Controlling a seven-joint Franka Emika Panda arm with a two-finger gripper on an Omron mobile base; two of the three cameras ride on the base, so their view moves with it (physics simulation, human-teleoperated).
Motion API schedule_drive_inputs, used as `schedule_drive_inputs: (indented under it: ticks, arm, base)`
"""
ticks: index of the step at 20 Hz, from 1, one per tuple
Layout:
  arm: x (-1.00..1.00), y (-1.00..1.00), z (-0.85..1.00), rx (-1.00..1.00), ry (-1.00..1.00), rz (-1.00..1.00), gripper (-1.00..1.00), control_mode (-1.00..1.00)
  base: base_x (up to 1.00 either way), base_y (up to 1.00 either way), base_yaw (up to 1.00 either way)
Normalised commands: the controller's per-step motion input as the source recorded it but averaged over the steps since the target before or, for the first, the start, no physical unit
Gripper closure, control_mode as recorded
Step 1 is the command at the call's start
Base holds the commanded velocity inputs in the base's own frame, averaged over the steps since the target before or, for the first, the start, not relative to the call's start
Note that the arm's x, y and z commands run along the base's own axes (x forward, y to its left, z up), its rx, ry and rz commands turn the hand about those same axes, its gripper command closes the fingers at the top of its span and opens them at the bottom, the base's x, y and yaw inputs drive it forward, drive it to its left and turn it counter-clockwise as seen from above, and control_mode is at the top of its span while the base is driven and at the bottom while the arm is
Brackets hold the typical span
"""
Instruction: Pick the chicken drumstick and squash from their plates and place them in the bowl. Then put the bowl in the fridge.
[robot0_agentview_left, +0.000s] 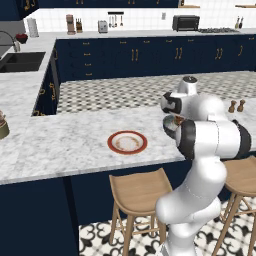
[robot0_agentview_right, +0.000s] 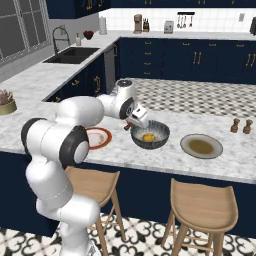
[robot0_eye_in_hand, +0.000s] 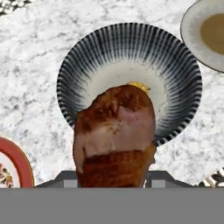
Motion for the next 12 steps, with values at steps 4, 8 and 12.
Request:
schedule_drive_inputs:
  ticks: [4,8,12]
  arm:
    - [0.33,-0.3,-0.37,0.0,0.23,-0.01,1.0,-1.0]
    - [0.25,-0.44,-0.1,0.06,0.12,0.0,1.0,-1.0]
    - [0.27,-0.3,-0.25,0.08,0.06,0.0,1.0,-1.0]
  base:
    - [0.0,0.0,0.0]
    - [0.0,0.0,0.0]
    - [0.0,0.0,0.0]
